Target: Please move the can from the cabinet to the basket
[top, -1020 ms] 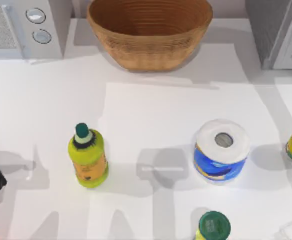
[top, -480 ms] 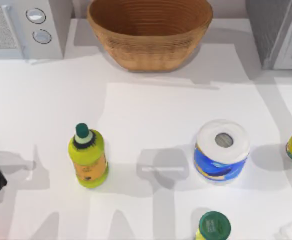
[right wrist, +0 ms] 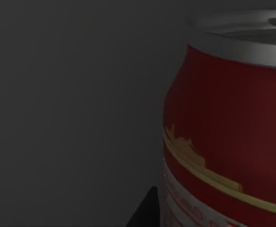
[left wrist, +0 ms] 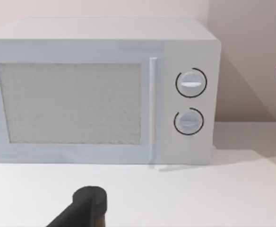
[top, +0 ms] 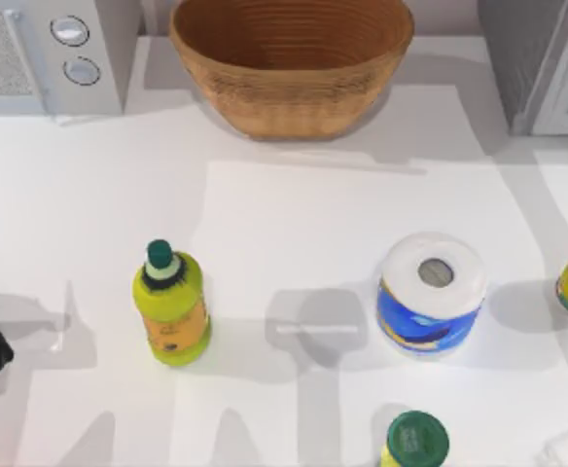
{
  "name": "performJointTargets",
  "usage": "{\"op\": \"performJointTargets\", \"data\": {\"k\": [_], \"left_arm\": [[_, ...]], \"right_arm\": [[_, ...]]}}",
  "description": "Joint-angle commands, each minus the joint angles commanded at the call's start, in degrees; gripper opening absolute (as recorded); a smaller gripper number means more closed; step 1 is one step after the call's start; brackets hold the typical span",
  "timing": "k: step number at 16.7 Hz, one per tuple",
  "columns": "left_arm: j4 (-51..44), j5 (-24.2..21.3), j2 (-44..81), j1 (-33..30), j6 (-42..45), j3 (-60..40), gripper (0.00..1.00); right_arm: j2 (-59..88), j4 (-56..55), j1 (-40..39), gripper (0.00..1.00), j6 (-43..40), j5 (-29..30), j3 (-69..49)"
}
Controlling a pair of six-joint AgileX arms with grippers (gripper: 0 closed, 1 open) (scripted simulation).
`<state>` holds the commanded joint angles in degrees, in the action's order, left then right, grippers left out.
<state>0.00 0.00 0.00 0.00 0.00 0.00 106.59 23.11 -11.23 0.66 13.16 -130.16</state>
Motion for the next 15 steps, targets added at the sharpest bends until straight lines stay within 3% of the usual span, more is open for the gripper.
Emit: {"op": "performJointTargets", "data": {"k": [3, 4, 15], "left_arm": [[0.0, 0.0, 0.0, 0.0, 0.0, 0.0, 1.0], [0.0, 0.0, 0.0, 0.0, 0.0, 0.0, 1.0], [0.0, 0.0, 0.0, 0.0, 0.0, 0.0, 1.0]], "right_arm": [[0.0, 0.0, 0.0, 0.02, 0.0, 0.0, 0.0], [0.0, 0.0, 0.0, 0.0, 0.0, 0.0, 0.0], [-2.31, 1.52, -1.18, 0.0, 0.05, 0.91, 0.85]]}}
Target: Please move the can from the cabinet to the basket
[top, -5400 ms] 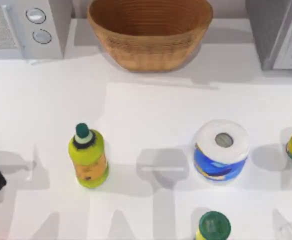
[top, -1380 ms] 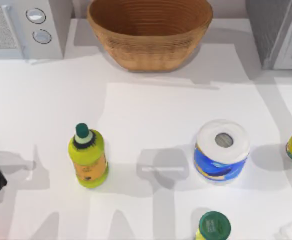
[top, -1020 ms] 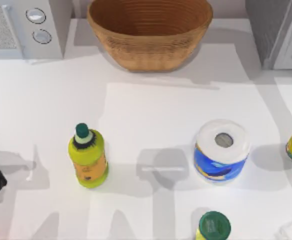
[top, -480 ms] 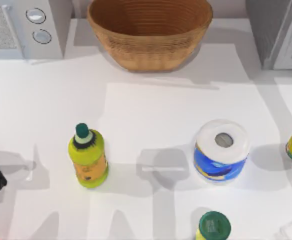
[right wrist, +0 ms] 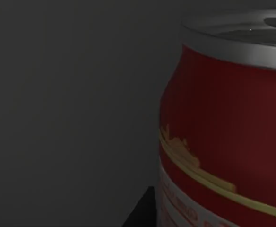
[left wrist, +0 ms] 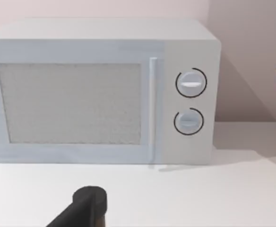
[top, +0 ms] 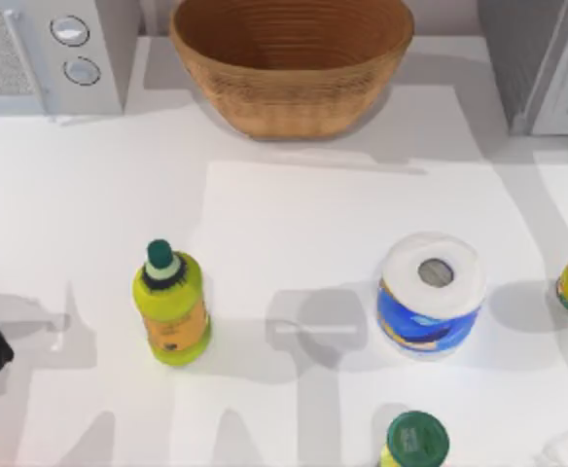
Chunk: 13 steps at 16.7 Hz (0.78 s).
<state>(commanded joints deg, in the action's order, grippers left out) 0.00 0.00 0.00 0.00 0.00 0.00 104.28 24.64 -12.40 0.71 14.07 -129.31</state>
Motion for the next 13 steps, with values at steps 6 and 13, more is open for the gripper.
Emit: {"op": "performJointTargets", "data": {"k": [6, 13], "left_arm": [[0.0, 0.0, 0.0, 0.0, 0.0, 0.0, 1.0], [0.0, 0.0, 0.0, 0.0, 0.0, 0.0, 1.0]], "right_arm": [[-15.35, 9.97, -6.33, 0.0, -0.03, 6.15, 4.96], [-23.4, 15.81, -10.02, 0.0, -0.03, 9.79, 7.64]]}}
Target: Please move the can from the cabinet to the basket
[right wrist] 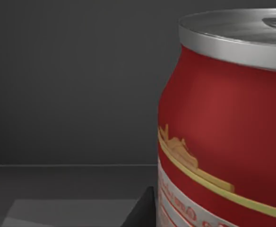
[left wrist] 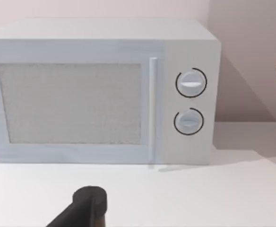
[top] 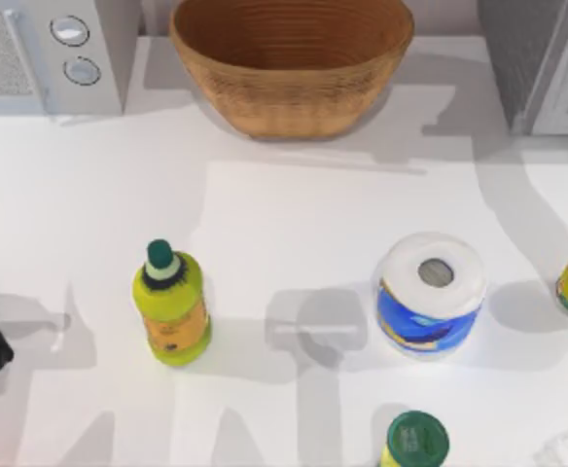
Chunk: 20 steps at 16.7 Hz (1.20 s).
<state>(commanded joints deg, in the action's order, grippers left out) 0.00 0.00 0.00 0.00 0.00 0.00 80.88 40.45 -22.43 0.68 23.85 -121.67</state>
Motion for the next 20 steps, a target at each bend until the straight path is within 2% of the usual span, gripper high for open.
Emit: {"op": "performJointTargets", "data": {"k": [5, 10, 14, 20], "left_arm": [[0.0, 0.0, 0.0, 0.0, 0.0, 0.0, 1.0], [0.0, 0.0, 0.0, 0.0, 0.0, 0.0, 1.0], [0.0, 0.0, 0.0, 0.0, 0.0, 0.0, 1.0], [0.0, 0.0, 0.0, 0.0, 0.0, 0.0, 1.0]], "right_arm": [[-3.1, -1.74, 1.13, 0.0, 0.07, -1.08, 3.16], [-15.53, -8.54, 4.82, 0.0, -0.01, -5.09, 18.16], [-27.91, -14.64, 8.21, 0.0, -0.14, -8.79, 39.55], [-50.17, -23.87, 13.3, 0.0, -0.33, -14.09, 81.29]]}}
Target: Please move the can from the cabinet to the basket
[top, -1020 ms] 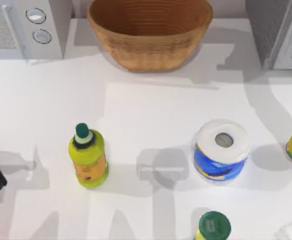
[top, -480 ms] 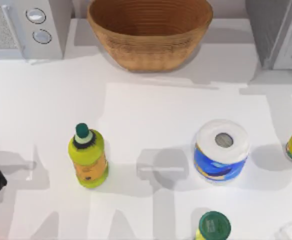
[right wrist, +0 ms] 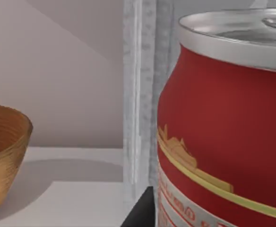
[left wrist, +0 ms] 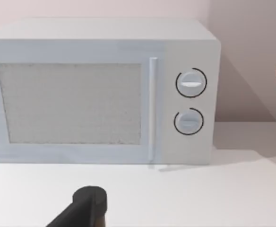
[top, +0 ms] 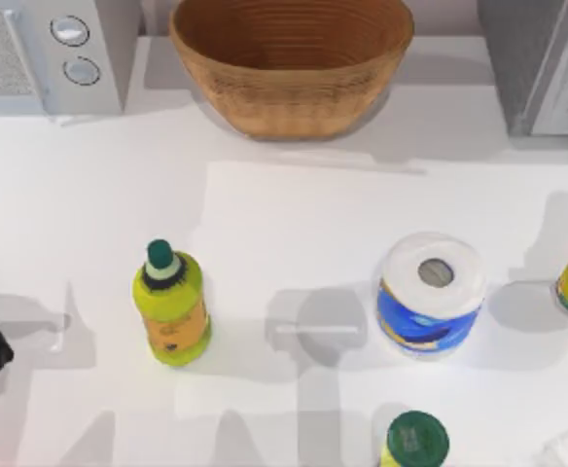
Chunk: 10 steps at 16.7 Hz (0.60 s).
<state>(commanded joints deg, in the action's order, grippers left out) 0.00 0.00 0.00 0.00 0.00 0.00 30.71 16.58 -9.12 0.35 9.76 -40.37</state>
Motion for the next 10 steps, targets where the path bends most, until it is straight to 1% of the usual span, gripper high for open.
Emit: {"op": "performJointTargets", "data": {"k": [3, 5, 7, 10], "left_arm": [[0.0, 0.0, 0.0, 0.0, 0.0, 0.0, 1.0], [0.0, 0.0, 0.0, 0.0, 0.0, 0.0, 1.0], [0.0, 0.0, 0.0, 0.0, 0.0, 0.0, 1.0], [0.0, 0.0, 0.0, 0.0, 0.0, 0.0, 1.0]], "right_arm": [[-11.72, -5.24, 2.89, 0.0, -0.12, -3.02, 17.92], [-18.78, -8.91, 4.89, 0.0, -0.22, -5.16, 27.06], [-24.75, -12.41, 6.79, 0.0, -0.29, -7.22, 33.88], [-29.98, -16.01, 8.8, 0.0, -0.34, -9.4, 39.58]]}}
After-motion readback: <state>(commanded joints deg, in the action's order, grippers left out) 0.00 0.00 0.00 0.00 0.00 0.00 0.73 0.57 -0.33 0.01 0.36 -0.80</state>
